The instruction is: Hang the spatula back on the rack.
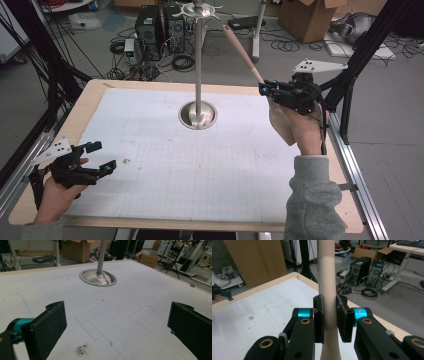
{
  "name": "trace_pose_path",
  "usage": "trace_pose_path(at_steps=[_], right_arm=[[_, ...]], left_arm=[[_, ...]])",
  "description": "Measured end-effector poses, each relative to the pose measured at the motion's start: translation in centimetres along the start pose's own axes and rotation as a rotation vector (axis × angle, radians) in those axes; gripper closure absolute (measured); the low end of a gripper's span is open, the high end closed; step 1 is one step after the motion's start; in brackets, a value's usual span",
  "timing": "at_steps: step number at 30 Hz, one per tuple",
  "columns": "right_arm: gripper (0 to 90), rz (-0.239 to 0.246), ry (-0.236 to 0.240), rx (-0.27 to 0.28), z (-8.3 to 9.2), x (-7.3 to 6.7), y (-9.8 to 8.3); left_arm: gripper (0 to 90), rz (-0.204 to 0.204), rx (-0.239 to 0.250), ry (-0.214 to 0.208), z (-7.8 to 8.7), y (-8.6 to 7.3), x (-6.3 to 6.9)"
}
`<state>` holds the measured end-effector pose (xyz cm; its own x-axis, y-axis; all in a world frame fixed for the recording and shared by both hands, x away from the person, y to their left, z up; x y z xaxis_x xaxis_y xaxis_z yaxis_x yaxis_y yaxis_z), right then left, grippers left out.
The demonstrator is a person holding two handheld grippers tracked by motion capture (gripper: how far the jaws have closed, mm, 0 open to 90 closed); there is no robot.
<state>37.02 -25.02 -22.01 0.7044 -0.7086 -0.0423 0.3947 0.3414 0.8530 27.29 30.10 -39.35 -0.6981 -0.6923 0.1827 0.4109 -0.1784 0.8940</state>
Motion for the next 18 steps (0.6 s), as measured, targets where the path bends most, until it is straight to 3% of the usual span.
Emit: trace_pose_path(at_steps=[18], right_arm=[[78.7,-0.008,-0.003,0.015,-0.5,0.9,2.0]], left_arm=[[2.6,0.035,0.001,0.001,0.0,-0.7,-0.9]])
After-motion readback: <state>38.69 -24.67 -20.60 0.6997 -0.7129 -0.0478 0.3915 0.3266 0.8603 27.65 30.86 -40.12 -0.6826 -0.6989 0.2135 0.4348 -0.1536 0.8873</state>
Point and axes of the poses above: each handheld gripper's, and its own axes: z roughly backward along the jaws, y roughly out of its top, x roughly to its right, the point moved 1 cm from there along -z, roughly forward along the jaws, and after that the axes turned 10 degrees about -x, right-handed, at the moved point
